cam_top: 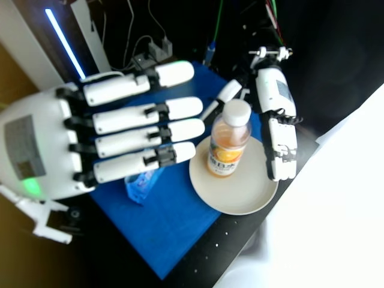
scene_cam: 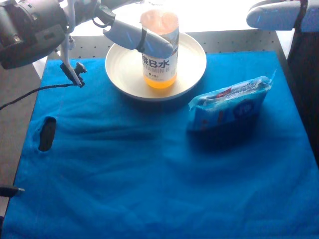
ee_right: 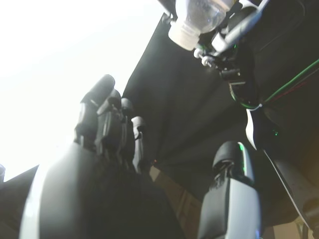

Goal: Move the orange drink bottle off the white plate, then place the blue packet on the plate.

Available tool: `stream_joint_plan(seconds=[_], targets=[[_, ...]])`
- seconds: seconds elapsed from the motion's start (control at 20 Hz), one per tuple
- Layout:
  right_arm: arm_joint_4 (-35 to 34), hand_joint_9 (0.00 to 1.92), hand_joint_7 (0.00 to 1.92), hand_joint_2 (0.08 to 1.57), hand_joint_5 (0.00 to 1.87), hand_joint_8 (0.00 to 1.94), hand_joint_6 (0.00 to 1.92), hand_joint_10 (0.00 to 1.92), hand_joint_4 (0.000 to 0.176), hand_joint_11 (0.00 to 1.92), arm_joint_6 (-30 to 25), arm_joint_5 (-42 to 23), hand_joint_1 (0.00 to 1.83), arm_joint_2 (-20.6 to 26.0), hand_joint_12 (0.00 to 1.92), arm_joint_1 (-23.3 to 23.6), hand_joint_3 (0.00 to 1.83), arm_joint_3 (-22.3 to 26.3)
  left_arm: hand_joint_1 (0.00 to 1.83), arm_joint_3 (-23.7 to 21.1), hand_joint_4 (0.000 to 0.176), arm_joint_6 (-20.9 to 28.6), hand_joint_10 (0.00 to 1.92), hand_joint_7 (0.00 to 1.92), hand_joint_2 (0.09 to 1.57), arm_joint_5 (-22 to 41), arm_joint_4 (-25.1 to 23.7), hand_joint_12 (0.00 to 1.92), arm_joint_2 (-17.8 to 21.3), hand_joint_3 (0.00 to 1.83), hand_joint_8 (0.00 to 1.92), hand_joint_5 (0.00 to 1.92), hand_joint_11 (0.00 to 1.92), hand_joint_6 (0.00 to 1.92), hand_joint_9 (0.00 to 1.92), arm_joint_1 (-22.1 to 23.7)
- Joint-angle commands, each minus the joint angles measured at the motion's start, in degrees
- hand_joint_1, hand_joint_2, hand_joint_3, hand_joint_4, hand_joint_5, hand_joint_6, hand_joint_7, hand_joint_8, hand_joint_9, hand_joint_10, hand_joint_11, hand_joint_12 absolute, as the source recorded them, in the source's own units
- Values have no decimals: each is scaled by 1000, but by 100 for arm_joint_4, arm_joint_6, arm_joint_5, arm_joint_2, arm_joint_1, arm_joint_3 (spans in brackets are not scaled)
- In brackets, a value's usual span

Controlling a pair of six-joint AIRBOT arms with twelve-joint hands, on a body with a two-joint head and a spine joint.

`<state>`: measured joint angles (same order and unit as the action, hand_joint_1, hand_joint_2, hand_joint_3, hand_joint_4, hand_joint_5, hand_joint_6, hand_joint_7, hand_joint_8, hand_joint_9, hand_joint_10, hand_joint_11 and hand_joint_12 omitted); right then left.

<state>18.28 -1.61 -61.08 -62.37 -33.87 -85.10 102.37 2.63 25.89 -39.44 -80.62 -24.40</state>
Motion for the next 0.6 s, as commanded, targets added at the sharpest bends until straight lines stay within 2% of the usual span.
stream_joint_plan(seconds=[0.0,0.05,0.1,0.15,0.2,0.25,0.3,0.35,0.4,0.45,0.5,0.55], targets=[[-323,264,254,888,194,4,2,4,84,0,-50,-628,723,-8,962,78,0,-2,853,43,0,75,11,380,822,499,204,94,-29,2,6,164,165,7,299,38],[-323,264,254,888,194,4,2,4,84,0,-50,-629,723,-10,962,78,0,-2,853,53,0,98,11,380,822,514,204,94,-37,2,6,164,165,7,299,33],[-323,257,255,894,196,2,1,1,86,0,-50,-634,721,-15,940,78,0,-2,870,95,0,193,13,474,829,564,204,134,-63,1,7,264,194,7,382,13],[-323,268,271,898,204,5,2,4,89,0,-50,-638,726,-20,986,78,1,-2,862,132,0,283,15,588,883,609,204,446,-86,6,14,389,121,14,470,-3],[-324,269,275,904,207,5,3,4,88,0,-50,-643,728,-32,994,78,3,-4,907,161,0,340,49,707,943,643,204,1060,-106,10,18,625,186,33,654,-18],[-324,262,255,917,197,2,1,1,78,0,-50,-646,737,-48,1039,79,1,-6,924,176,0,379,47,758,980,669,204,1209,-122,3,12,740,189,32,719,-26],[-325,271,253,923,198,3,2,5,75,22,-50,-649,741,-60,1058,80,2,-9,951,184,0,400,43,800,1005,679,204,1234,-134,0,10,813,208,25,763,-27],[-325,261,248,926,194,0,0,0,68,4,-50,-653,740,-67,1057,81,3,-10,1080,189,0,413,56,930,1079,687,204,1175,-142,21,17,950,374,773,903,-27],[-325,260,248,911,193,1,0,0,69,0,-50,-656,735,-74,1055,81,0,-10,1186,192,19,414,60,984,1104,689,204,1155,-145,4,768,973,485,942,986,-27],[-325,261,259,892,195,3,0,0,58,0,-50,-664,731,-77,1000,81,0,-9,1209,196,34,421,70,968,1110,691,204,1204,-145,1,960,1002,550,943,1051,-32],[-325,254,272,877,189,4,1,1,62,0,-50,-672,719,-77,921,81,0,-8,1219,207,25,446,95,948,1106,702,208,1331,-144,0,1032,1050,582,866,1101,-35],[-325,258,283,872,190,4,1,2,61,0,-50,-676,714,-77,849,81,0,-8,1221,217,26,456,127,951,1105,722,236,1407,-143,0,1046,1056,617,848,1137,-40]])
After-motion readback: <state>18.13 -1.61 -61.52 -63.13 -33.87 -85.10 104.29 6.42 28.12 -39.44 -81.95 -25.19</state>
